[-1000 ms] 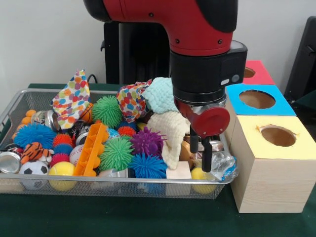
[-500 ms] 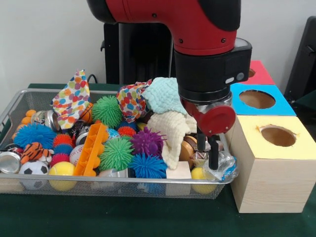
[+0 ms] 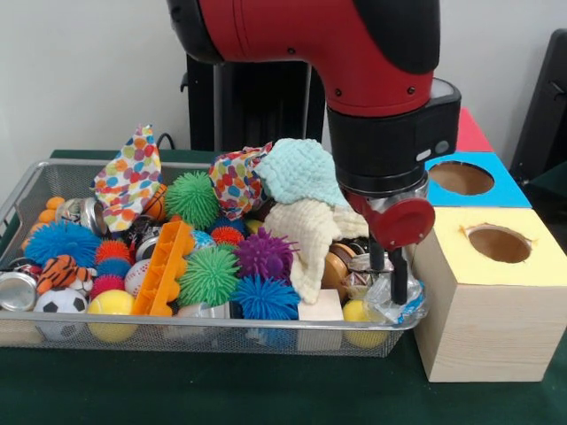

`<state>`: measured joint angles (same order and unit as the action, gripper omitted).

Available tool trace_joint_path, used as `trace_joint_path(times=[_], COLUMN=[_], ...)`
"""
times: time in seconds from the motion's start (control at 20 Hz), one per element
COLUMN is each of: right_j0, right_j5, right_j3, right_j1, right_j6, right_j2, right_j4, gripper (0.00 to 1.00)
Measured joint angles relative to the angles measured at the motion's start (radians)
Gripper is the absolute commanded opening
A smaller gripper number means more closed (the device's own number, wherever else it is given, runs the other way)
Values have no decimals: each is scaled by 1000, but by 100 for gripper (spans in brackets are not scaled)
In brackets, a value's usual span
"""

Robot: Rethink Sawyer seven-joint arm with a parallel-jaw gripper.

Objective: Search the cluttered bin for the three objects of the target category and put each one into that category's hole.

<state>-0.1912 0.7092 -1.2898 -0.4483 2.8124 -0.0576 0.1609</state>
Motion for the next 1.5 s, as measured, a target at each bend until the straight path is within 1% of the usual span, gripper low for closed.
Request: trace_joint_path(times=[0.6, 1.5], right_j0=[13, 30], right_j5=[-35, -36], right_j3=[-4, -5], right_j1=[36, 33], right_j6=[0, 0], right_j2=[-13, -11], right_j4=[-2, -8], gripper=[100, 100])
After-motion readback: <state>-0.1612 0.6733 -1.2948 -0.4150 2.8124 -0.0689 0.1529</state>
